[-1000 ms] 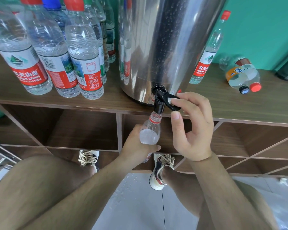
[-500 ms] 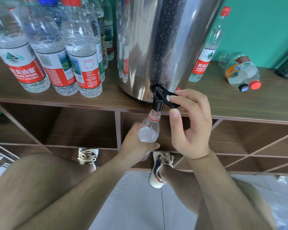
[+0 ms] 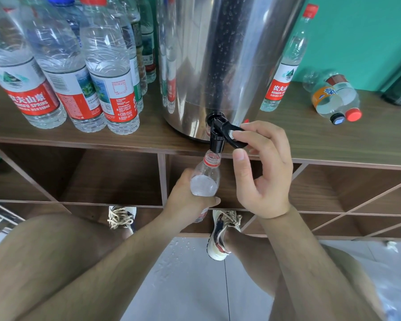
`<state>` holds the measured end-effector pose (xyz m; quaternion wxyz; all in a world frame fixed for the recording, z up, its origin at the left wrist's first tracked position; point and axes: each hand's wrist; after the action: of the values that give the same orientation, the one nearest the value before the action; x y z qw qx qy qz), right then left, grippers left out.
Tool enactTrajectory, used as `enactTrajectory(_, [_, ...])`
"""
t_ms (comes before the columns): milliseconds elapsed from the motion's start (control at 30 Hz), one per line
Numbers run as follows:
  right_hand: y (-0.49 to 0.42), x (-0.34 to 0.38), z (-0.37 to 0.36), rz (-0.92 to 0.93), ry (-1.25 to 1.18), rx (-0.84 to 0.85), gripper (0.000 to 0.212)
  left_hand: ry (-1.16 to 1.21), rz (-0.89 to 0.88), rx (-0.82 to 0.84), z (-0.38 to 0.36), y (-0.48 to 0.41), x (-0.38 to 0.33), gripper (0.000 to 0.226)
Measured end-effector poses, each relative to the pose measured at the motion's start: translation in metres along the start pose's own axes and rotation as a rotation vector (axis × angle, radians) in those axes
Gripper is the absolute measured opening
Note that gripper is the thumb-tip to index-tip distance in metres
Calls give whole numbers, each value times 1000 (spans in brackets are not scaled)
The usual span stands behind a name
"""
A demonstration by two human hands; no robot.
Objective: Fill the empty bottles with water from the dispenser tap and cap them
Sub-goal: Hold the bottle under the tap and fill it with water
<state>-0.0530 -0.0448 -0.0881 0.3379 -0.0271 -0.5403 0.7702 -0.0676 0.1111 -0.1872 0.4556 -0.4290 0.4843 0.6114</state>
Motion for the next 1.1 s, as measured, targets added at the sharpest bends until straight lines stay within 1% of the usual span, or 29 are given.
enactTrajectory(1100, [-1,0,0,-7,-51,14,28,17,-3,8,-1,-2,3,80])
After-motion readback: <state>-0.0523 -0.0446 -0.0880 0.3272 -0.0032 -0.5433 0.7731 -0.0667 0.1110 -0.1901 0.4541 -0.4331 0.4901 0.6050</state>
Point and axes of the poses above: each hand's wrist, its own y-axis away from the middle knuckle, its own z-axis out of the back of the hand, x = y × z, and after that the axes turned 9 degrees about y, right-handed
